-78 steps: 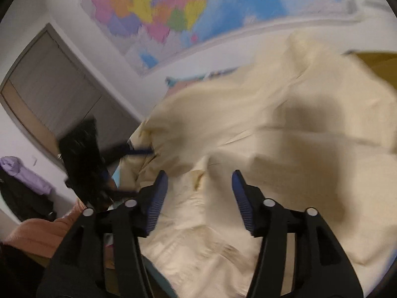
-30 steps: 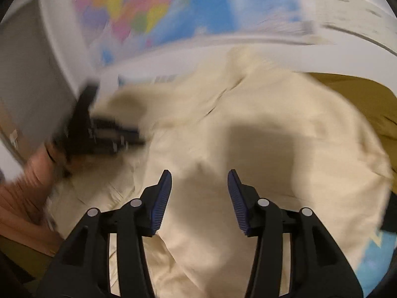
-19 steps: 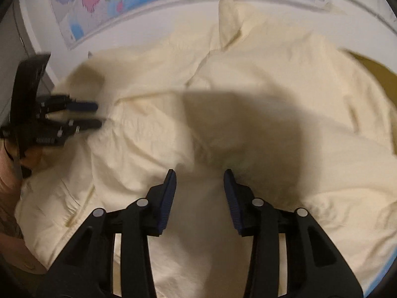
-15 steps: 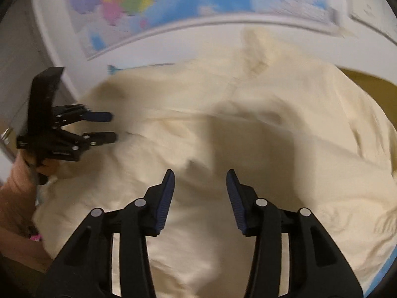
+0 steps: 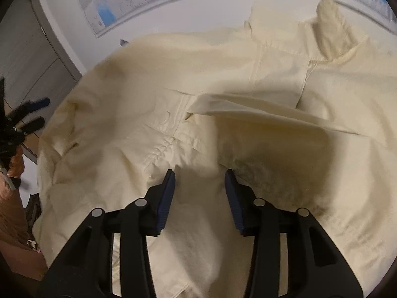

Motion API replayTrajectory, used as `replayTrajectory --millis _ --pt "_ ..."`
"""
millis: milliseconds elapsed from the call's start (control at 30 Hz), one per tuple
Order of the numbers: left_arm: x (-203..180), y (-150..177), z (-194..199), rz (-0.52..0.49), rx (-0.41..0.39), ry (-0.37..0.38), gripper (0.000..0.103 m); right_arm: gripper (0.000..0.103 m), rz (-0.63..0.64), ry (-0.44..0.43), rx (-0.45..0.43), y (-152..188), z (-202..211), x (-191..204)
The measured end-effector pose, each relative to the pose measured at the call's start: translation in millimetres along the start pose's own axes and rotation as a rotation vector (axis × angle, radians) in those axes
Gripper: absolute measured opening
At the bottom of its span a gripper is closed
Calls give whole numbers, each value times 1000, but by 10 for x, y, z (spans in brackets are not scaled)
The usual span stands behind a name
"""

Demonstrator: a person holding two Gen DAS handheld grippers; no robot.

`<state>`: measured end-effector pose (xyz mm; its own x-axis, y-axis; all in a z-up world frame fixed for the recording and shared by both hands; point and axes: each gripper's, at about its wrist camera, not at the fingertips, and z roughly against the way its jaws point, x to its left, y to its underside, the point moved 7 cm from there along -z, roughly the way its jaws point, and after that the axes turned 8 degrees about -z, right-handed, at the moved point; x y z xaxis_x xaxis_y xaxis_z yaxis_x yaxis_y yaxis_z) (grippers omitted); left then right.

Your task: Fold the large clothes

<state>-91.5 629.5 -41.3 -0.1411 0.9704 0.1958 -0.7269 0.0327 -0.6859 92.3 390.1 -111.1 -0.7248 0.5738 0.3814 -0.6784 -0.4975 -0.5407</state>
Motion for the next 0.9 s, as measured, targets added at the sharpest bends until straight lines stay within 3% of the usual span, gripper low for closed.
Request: replayTrajectory --millis 167,300,367,400,467,633,700,767,833,900 --pt "282 411 -65 52 81 -26 83 52 66 -156 -42 97 308 486" --pt "373 627 -111 80 113 -16 82 60 193 -326 6 274 291 1194" --pt "389 657 -104 93 104 3 74 63 267 -423 52 387 196 1619" --pt "395 663 -108 102 101 12 68 64 297 -448 76 437 134 1805" --pt "399 668 -129 115 107 34 64 70 360 -480 113 564 -57 2186" --pt "365 618 -148 108 104 52 57 71 403 -521 209 799 -478 2769" --pt "363 597 -149 113 101 63 57 59 401 -490 245 870 -663 2869" --pt "376 549 -127 124 92 77 57 17 372 -519 293 918 -713 2924" --pt "427 462 -58 145 79 94 58 11 344 -573 267 822 -572 2957" --pt "504 363 67 173 55 117 70 9 307 -636 224 631 -295 2949"
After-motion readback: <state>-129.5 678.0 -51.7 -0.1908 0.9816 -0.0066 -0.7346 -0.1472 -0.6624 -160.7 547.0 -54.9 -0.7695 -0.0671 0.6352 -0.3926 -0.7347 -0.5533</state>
